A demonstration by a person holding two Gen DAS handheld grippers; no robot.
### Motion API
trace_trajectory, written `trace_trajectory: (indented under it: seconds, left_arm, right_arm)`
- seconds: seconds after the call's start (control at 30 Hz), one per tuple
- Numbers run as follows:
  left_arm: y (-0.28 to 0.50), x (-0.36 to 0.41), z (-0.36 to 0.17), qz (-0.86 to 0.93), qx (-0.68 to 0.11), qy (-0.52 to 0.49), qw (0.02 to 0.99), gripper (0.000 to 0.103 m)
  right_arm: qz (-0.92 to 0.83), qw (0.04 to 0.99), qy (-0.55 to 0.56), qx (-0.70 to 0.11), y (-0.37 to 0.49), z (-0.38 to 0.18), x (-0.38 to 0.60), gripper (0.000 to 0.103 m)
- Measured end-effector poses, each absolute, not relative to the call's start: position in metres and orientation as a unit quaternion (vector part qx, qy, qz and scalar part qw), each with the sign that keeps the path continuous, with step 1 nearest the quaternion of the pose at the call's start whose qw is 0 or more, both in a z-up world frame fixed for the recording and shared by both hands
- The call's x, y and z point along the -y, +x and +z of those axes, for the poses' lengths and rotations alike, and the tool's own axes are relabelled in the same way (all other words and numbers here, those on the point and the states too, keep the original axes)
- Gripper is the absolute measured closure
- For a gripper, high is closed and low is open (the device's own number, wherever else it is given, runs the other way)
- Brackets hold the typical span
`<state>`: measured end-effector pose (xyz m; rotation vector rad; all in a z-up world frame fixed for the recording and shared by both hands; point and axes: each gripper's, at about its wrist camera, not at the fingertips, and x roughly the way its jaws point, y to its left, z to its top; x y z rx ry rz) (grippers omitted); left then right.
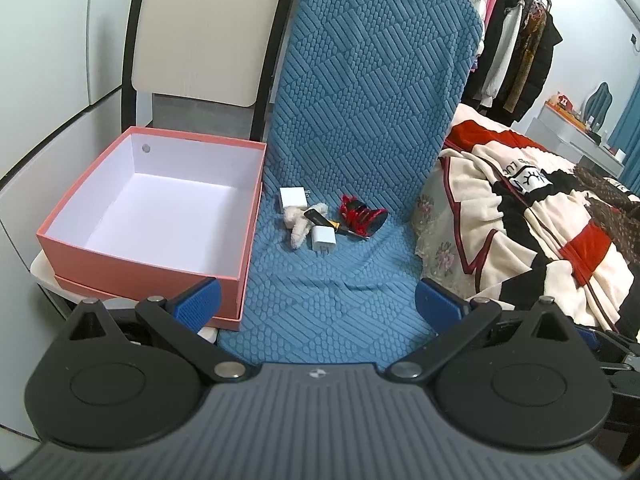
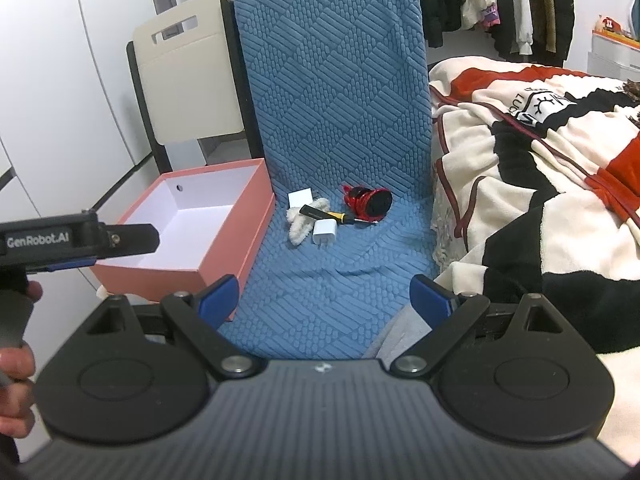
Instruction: Organize rigid objects
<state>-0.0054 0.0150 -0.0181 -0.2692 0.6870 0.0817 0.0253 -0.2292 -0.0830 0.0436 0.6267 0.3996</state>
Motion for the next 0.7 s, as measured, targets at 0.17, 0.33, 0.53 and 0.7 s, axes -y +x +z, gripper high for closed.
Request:
trace_trajectory:
  seconds: [0.17, 0.33, 0.53, 0.7]
  left_arm:
    - [-0.002, -0.019, -0.022, 0.041, -0.341, -0.135, 0.929, 0.0]
    - [0.001, -0.021, -0.024, 0.045, -0.347, -0.135, 0.927, 0.0]
    - [0.004, -0.019, -0.027, 0.054, -0.356, -0.127, 0.924, 0.0]
    - [0.007, -0.017, -0.033, 0.059, -0.372, -0.124, 0.918, 0.0]
  right_arm:
    - [0.194, 0.931, 0.019, -0.309, 0.028, -0.085, 0.226, 0.009]
    - [0.192, 0.93, 0.019, -0.314, 0.032, -0.088, 0.224, 0.009]
    - [0.191, 0.928, 0.018, -0.318, 0.034, -0.092, 0.222, 0.009]
    - [0.188, 0.927, 0.016, -0.324, 0.035, -0.097, 0.222, 0.009]
